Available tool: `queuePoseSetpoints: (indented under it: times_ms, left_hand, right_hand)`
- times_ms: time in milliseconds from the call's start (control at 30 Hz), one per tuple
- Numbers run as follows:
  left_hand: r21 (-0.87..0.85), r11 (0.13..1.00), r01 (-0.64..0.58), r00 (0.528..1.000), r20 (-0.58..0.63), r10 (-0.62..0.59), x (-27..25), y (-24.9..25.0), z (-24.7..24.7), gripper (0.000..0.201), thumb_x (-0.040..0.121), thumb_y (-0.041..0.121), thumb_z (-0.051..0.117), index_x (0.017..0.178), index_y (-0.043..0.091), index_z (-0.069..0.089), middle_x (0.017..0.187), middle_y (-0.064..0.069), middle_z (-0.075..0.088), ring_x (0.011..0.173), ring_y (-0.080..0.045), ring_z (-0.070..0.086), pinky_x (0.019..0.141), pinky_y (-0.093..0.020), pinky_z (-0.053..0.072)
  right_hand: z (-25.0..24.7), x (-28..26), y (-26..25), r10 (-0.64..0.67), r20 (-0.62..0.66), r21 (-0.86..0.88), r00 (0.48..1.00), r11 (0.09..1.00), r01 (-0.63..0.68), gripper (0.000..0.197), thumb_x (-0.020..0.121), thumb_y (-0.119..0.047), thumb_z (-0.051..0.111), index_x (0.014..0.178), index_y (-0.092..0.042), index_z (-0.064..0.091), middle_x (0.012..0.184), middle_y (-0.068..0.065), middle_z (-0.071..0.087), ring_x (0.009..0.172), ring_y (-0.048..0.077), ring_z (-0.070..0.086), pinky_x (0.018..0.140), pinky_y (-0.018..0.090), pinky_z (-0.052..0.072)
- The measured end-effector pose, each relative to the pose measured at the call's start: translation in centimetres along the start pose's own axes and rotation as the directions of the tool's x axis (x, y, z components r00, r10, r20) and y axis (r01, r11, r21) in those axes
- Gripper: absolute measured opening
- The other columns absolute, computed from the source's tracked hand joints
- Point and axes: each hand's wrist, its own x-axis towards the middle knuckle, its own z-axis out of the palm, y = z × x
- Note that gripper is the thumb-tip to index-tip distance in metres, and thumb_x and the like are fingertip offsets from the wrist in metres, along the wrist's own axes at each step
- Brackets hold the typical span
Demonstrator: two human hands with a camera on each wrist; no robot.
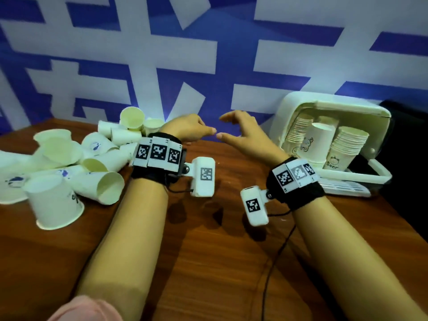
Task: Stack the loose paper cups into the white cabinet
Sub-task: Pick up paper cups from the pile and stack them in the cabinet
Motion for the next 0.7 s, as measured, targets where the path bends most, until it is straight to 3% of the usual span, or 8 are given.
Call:
queuePoseSetpoints:
  times_ms: [67,167,333,400,467,533,633,700]
  left_hand:
    - [0.001,0.997,0.074,0.993,-0.095,-0.073,0.2,-2.4,-1.4,0.043,0.091,0.047,0.056,0.117,0.012,0.060,0.119,-0.011,0.061,0.099,-0.023,0.057,0.092,-0.036,0.047]
    - [-0.055,0.983,0.176,0.961,-0.206,-0.183,0.7,-5.7,-3.0,0.058,0.090,0.045,0.057,0.139,0.017,0.043,0.145,-0.012,0.037,0.125,-0.029,0.047,0.104,-0.042,0.038]
    - [-0.060,0.947,0.316,0.915,-0.247,-0.320,1.9,-9.7,-4.0,0.063,0.092,0.043,0.054,0.146,0.021,0.031,0.151,-0.014,0.019,0.136,-0.035,0.031,0.112,-0.046,0.026]
    - [-0.033,0.937,0.349,0.907,-0.240,-0.346,2.4,-10.5,-4.0,0.061,0.093,0.041,0.054,0.146,0.022,0.032,0.152,-0.013,0.017,0.138,-0.036,0.027,0.112,-0.045,0.024]
    - [0.032,0.927,0.373,0.909,-0.213,-0.358,2.8,-11.3,-3.9,0.058,0.093,0.040,0.054,0.145,0.021,0.035,0.151,-0.013,0.019,0.137,-0.036,0.026,0.112,-0.045,0.023]
    - [0.095,0.918,0.386,0.912,-0.193,-0.363,3.1,-12.0,-3.6,0.056,0.092,0.042,0.055,0.141,0.019,0.041,0.146,-0.014,0.025,0.133,-0.034,0.033,0.112,-0.044,0.026]
    - [0.116,0.909,0.400,0.910,-0.169,-0.378,3.5,-12.6,-2.9,0.056,0.089,0.045,0.058,0.136,0.016,0.047,0.136,-0.013,0.039,0.119,-0.029,0.049,0.098,-0.039,0.039]
    - [0.131,0.905,0.404,0.912,-0.141,-0.386,3.6,-12.6,-2.5,0.056,0.089,0.044,0.059,0.134,0.014,0.049,0.133,-0.012,0.046,0.115,-0.027,0.053,0.091,-0.036,0.041]
  right_hand:
    - [1.4,1.5,-1.0,0.012,0.069,0.042,0.998,0.999,-0.015,0.046,0.088,-0.034,0.068,0.128,-0.016,0.052,0.130,0.002,0.053,0.122,0.018,0.045,0.102,0.030,0.038]
    - [3.9,4.1,-2.6,0.071,0.167,0.137,0.983,0.986,-0.095,0.050,0.091,-0.027,0.067,0.133,-0.010,0.047,0.135,0.006,0.050,0.124,0.014,0.048,0.090,0.014,0.036]
    - [9.6,8.0,-3.3,0.243,0.345,0.270,0.907,0.899,-0.343,0.054,0.095,-0.018,0.060,0.141,-0.006,0.036,0.141,0.013,0.047,0.125,0.023,0.050,0.093,0.023,0.044]
    - [11.9,8.9,-3.3,0.270,0.384,0.329,0.883,0.854,-0.404,0.054,0.096,-0.009,0.057,0.143,-0.002,0.033,0.137,0.015,0.050,0.115,0.024,0.054,0.081,0.019,0.047]
    - [14.0,9.5,-3.2,0.293,0.438,0.380,0.850,0.797,-0.470,0.043,0.096,0.000,0.052,0.137,-0.001,0.039,0.114,0.016,0.058,0.089,0.021,0.054,0.072,0.029,0.048]
    - [15.9,10.1,-3.5,0.293,0.506,0.391,0.811,0.760,-0.519,0.025,0.094,0.006,0.049,0.115,-0.007,0.050,0.088,0.012,0.056,0.075,0.021,0.049,0.068,0.031,0.042]
    - [19.0,11.0,-2.3,0.255,0.579,0.369,0.774,0.765,-0.528,0.036,0.083,-0.010,0.064,0.117,-0.007,0.055,0.108,0.024,0.064,0.097,0.035,0.061,0.098,0.052,0.045]
    - [20.6,11.6,-0.9,0.206,0.631,0.383,0.748,0.757,-0.530,0.032,0.083,-0.012,0.061,0.114,-0.005,0.060,0.105,0.026,0.060,0.089,0.034,0.057,0.089,0.051,0.049]
